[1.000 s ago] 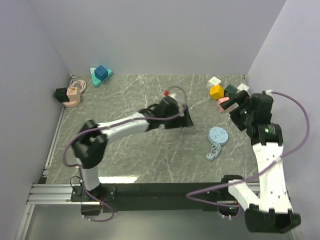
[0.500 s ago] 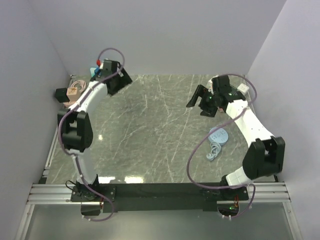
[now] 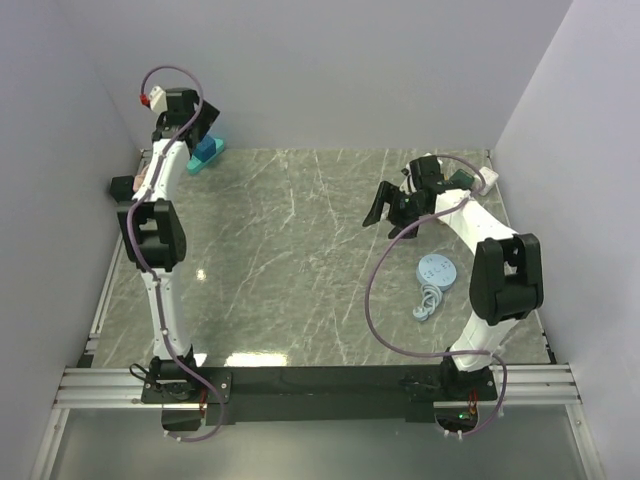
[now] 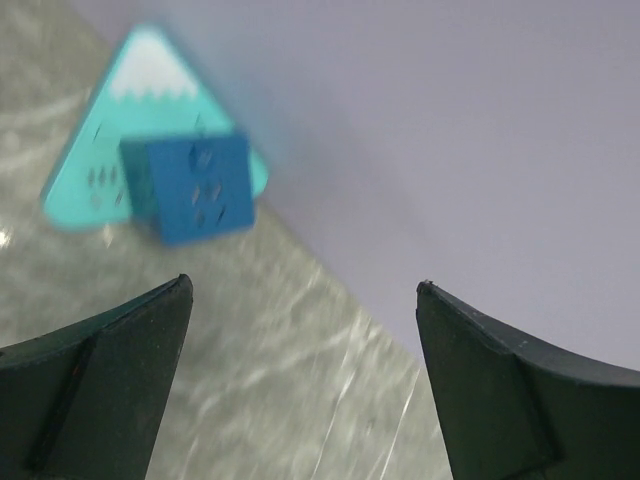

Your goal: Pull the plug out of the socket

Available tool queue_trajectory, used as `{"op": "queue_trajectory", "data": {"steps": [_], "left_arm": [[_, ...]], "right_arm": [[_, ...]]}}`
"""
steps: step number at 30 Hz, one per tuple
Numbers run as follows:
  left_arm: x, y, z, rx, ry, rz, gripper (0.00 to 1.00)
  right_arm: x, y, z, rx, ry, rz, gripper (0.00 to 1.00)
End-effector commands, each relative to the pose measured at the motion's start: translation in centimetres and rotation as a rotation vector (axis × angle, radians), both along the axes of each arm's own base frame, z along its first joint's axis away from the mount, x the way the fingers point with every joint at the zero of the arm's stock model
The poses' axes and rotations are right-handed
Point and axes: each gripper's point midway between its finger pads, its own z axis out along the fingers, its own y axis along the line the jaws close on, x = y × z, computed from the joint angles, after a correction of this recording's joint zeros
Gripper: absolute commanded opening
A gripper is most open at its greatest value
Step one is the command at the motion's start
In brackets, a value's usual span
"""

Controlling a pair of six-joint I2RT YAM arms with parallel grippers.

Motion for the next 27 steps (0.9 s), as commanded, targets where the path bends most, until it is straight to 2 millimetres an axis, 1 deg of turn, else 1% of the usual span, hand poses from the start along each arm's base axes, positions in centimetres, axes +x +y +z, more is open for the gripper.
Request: {"op": "queue_trajectory", "data": {"steps": [1, 2, 3, 4, 5, 7, 8, 9, 11, 13, 14, 15, 16, 17, 18, 20, 21, 23, 24, 25, 26, 27], "left_arm": [[3.0, 1.3, 2.9, 0.061, -0.113, 0.104, 0.99], [3.2, 1.4, 2.2, 0.074, -0.093, 0.108, 0.99], [4.0, 3.1, 1.5, 0.080, -0.093, 0.129, 0.99], [4.2, 3.2, 1.2, 0.082, -0.092, 0.122, 0.99], [4.4, 3.7, 0.6, 0.087, -0.089, 0.134, 0.99], [4.4, 4.6, -0.5, 0.086, -0.081, 0.175, 0.99], [4.3, 5.6, -0.8, 0.081, -0.082, 0.200, 0.99], [4.1, 6.0, -1.7, 0.078, -0.073, 0.221, 0.99], [4.3, 7.0, -1.7, 0.074, -0.096, 0.239, 0.99], [4.9, 7.6, -1.8, 0.079, -0.130, 0.246, 0.99], [5.3, 8.2, -0.7, 0.080, -0.161, 0.251, 0.99], [5.8, 8.4, -1.5, 0.084, -0.157, 0.249, 0.99], [6.1, 8.5, -1.5, 0.100, -0.161, 0.247, 0.99], [6.4, 8.9, -0.8, 0.107, -0.183, 0.254, 1.00], [6.7, 9.0, -1.7, 0.115, -0.173, 0.252, 0.99], [7.1, 9.4, -2.4, 0.095, -0.190, 0.246, 0.99], [7.2, 9.5, -3.7, 0.079, -0.176, 0.235, 0.99], [7.5, 9.3, -4.7, 0.043, -0.168, 0.215, 0.99], [7.6, 9.2, -5.9, 0.031, -0.155, 0.205, 0.99], [7.8, 8.7, -6.3, 0.001, -0.156, 0.184, 0.99], [7.9, 8.7, -6.5, -0.016, -0.160, 0.176, 0.99], [8.1, 8.4, -7.3, -0.031, -0.158, 0.163, 0.99]], "right_arm": [[1.4, 0.4, 0.6, -0.007, -0.052, 0.039, 0.91], [1.9, 0.2, 0.9, -0.010, -0.059, 0.023, 0.93], [2.3, 0.2, 0.7, -0.012, -0.054, 0.014, 0.93], [2.4, 0.3, 0.7, -0.004, -0.045, 0.008, 0.93], [2.8, 0.6, 1.1, 0.014, -0.048, 0.005, 0.94], [3.0, 0.9, 0.6, 0.021, -0.021, 0.004, 0.93], [3.5, 0.9, 0.8, 0.023, -0.024, -0.001, 0.94], [3.7, 1.0, 0.5, 0.022, -0.015, -0.002, 0.93], [3.9, 1.1, 0.5, 0.026, -0.009, -0.007, 0.93], [4.1, 1.4, 0.1, 0.040, 0.000, -0.013, 0.93], [4.1, 1.4, 0.0, 0.045, 0.006, -0.016, 0.93], [4.1, 1.5, -0.4, 0.046, 0.018, -0.018, 0.93], [4.2, 1.6, -0.5, 0.050, 0.020, -0.020, 0.93], [4.2, 1.7, -0.7, 0.056, 0.025, -0.024, 0.93], [4.3, 1.7, -0.9, 0.058, 0.032, -0.027, 0.93], [4.5, 1.8, -0.8, 0.061, 0.032, -0.033, 0.93], [4.6, 1.8, -1.0, 0.059, 0.033, -0.035, 0.93], [4.9, 1.8, -0.8, 0.059, 0.033, -0.038, 0.93], [5.0, 1.9, -0.8, 0.060, 0.035, -0.041, 0.93], [5.1, 1.9, -0.7, 0.063, 0.035, -0.042, 0.93], [5.3, 2.0, -0.5, 0.065, 0.031, -0.042, 0.93], [5.4, 2.0, -0.6, 0.065, 0.037, -0.044, 0.93]]}}
